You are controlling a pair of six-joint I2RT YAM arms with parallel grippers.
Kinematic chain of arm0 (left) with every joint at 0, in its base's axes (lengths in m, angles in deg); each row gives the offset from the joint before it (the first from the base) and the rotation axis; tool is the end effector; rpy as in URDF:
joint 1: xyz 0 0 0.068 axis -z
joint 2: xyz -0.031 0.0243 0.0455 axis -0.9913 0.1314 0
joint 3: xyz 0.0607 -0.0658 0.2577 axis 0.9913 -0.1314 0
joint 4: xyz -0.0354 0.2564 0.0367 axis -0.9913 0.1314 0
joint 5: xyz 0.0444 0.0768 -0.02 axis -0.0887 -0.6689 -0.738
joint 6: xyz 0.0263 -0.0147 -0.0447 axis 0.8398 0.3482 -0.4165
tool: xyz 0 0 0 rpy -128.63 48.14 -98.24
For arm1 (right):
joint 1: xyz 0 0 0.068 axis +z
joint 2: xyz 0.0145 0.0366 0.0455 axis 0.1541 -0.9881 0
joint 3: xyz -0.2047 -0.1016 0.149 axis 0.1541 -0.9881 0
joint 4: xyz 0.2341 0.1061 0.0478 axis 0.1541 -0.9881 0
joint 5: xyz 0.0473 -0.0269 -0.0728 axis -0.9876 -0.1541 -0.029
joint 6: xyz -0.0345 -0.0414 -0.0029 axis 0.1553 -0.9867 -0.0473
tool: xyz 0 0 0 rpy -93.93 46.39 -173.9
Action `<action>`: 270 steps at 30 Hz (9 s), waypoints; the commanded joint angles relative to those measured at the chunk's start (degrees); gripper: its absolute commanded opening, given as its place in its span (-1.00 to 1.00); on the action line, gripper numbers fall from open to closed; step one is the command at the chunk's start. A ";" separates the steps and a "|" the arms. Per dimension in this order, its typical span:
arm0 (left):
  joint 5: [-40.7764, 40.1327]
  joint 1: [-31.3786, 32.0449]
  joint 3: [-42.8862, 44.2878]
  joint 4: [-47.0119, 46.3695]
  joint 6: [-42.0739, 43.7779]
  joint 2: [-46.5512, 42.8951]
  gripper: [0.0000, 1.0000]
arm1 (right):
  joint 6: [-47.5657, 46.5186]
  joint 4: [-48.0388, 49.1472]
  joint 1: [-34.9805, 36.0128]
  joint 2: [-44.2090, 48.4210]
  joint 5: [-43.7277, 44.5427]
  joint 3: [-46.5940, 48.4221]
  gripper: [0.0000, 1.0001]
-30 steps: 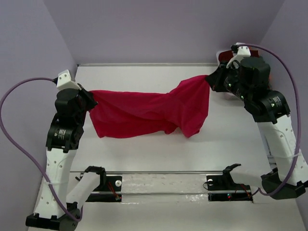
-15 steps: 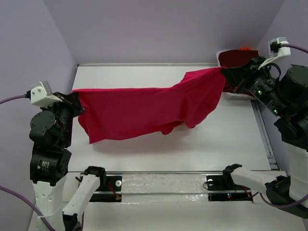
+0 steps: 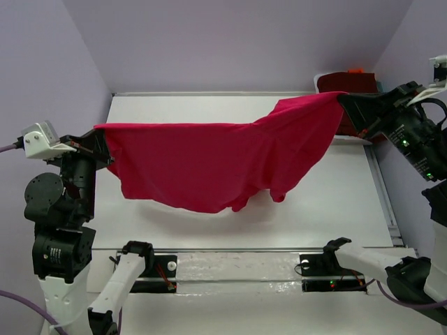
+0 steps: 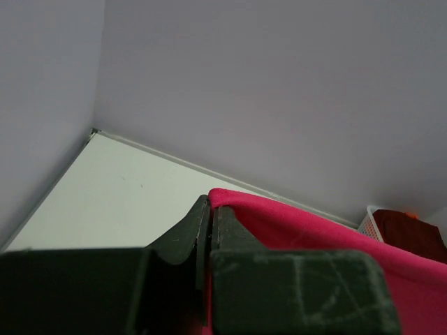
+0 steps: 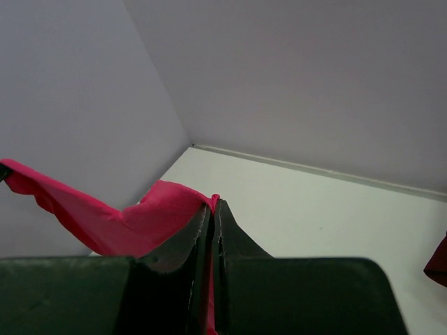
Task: Fold and stack the t-shirts
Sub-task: Flatten out the tshirt
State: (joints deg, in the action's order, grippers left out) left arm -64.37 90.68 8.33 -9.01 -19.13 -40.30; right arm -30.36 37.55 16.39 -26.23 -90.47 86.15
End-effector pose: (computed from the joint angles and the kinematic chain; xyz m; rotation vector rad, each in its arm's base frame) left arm 0.0525 0.0001 0.5131 -0.3011 1.2813 -0.2536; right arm 0.0727 0.0365 0.5990 -0.1824 1.4280 0.6107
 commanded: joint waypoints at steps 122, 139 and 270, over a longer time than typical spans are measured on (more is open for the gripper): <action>-14.57 -6.21 43.61 -3.77 -7.71 95.46 -0.89 | 2.35 5.51 -14.62 -79.23 5.46 18.80 -0.86; -15.11 -6.73 43.44 -5.35 -8.06 98.18 -0.89 | 4.37 14.38 -14.62 -83.28 -3.85 21.88 -0.86; 1.59 -1.11 27.15 5.01 -12.37 86.92 0.84 | 14.92 17.82 -6.62 -47.76 -1.39 -35.35 -0.83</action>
State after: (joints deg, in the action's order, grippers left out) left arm -62.21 89.50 28.09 -6.85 -32.58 41.05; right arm -15.78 51.91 9.24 -69.44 -90.82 45.34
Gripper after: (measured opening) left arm 0.923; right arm 0.088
